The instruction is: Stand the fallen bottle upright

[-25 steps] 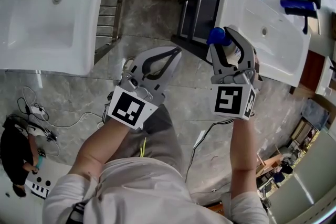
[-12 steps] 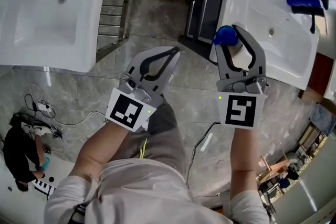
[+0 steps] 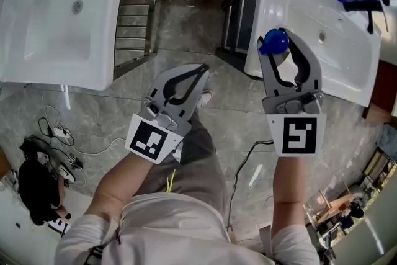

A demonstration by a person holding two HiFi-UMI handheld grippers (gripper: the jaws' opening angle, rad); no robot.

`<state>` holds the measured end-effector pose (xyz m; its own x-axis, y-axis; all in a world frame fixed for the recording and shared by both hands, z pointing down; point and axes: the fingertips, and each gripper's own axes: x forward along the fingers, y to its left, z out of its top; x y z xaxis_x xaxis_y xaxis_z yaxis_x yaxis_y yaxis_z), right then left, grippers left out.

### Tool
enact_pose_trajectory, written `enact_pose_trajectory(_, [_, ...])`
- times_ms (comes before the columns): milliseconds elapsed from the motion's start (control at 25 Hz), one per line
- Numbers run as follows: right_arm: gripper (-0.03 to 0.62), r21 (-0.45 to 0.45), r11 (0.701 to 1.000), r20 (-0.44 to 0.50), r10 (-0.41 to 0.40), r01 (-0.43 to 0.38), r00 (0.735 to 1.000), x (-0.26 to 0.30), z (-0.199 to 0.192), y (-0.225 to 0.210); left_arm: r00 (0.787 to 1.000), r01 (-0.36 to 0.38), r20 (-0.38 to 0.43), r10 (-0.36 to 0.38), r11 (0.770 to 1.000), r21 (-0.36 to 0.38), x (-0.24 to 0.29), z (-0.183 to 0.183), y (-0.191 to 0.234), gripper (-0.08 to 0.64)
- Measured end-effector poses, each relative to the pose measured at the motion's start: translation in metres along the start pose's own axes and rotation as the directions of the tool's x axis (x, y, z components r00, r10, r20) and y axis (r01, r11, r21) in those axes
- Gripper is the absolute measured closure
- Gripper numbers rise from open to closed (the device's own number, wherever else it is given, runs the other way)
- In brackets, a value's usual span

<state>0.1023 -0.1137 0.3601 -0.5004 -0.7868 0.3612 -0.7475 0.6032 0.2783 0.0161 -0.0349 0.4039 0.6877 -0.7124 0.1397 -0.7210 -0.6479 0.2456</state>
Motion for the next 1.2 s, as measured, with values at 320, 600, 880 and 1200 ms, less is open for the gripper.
enact_pose_trajectory(320, [0.434,0.122,0.993,0.097,-0.017,0.005,0.995,-0.009,0.004,-0.015,1.000,-0.004,-0.024,0.004,1.000,0.017,0.003,-0.001,-0.008,0.543])
enact_pose_trajectory(600, [0.434,0.189,0.981,0.164,0.006,-0.037,0.986,-0.020,-0.003,-0.023,0.999,0.003,-0.035,-0.002,1.000,0.015,0.010,-0.007,-0.019,0.543])
enact_pose_trajectory(880, [0.434,0.265,0.963,0.238,-0.019,-0.046,0.971,-0.029,-0.009,-0.039,0.999,0.004,-0.048,-0.003,1.000,0.011,0.018,-0.014,-0.024,0.543])
enact_pose_trajectory(1200, [0.434,0.338,0.940,0.291,-0.047,-0.056,0.956,-0.044,-0.020,-0.054,0.998,0.017,-0.060,-0.016,1.000,0.024,0.034,-0.017,-0.035,0.543])
